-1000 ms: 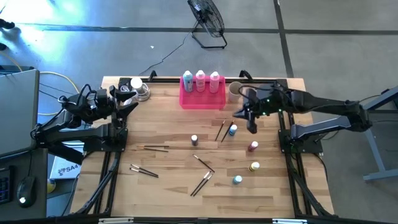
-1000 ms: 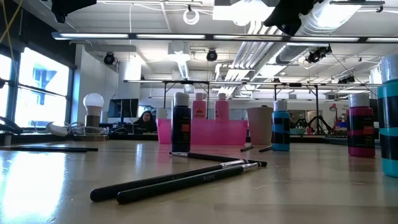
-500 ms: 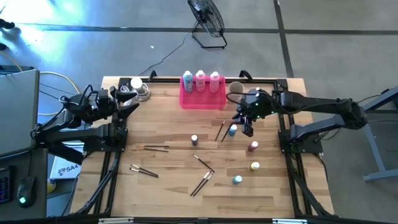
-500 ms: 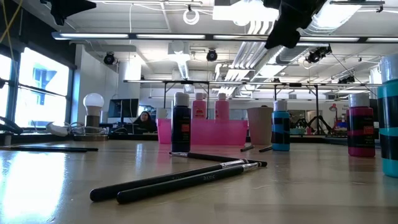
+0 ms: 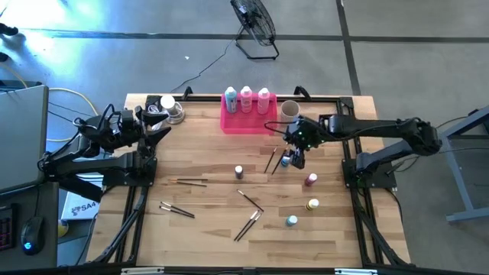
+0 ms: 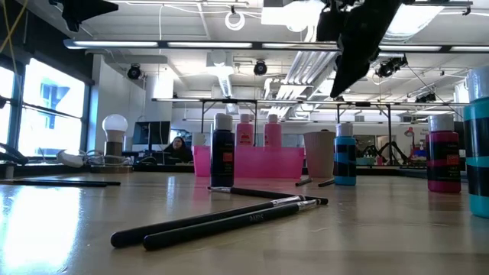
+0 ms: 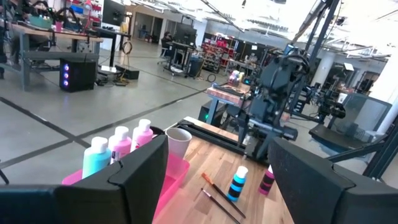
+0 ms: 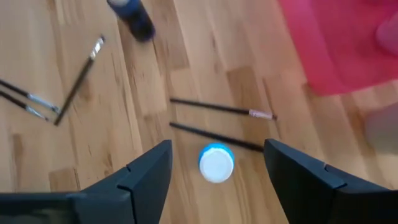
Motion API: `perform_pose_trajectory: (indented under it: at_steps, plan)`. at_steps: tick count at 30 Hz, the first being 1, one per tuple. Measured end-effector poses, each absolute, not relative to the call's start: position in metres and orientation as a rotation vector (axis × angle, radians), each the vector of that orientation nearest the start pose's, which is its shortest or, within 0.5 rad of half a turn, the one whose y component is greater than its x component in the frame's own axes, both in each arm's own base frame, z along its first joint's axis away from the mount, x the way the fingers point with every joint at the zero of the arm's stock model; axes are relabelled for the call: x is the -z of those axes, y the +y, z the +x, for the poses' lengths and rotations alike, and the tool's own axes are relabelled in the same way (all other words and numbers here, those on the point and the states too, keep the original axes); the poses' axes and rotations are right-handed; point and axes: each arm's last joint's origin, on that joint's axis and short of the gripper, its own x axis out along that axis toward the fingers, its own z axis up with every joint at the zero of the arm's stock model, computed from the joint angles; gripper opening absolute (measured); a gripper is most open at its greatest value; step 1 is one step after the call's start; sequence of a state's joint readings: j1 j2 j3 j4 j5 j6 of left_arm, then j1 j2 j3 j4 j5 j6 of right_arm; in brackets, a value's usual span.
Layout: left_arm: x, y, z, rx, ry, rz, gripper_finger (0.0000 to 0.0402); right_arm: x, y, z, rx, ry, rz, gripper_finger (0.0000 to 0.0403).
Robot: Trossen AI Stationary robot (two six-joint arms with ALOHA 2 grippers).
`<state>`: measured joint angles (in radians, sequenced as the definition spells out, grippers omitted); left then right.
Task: Pick & Place Paint Supplies
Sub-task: Put the small blue paint bottle into the pink bin
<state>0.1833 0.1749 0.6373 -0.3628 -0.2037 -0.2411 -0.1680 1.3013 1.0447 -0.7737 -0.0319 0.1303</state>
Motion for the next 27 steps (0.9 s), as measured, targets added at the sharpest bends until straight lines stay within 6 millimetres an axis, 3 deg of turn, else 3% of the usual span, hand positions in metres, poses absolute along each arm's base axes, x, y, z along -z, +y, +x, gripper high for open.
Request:
perform_pose_trajectory:
  at_steps: [11,27]
  plan:
    - [-0.321,0.015,0.046,-0.373,-0.138,-0.239,0.0271,-0.247,-0.043,0.26,0.177,1.145,0.243,0.0219]
    - [-0.321,0.014,0.046,-0.371,-0.137,-0.239,0.0271,-0.242,-0.044,0.263,0.186,1.168,0.237,0.0212]
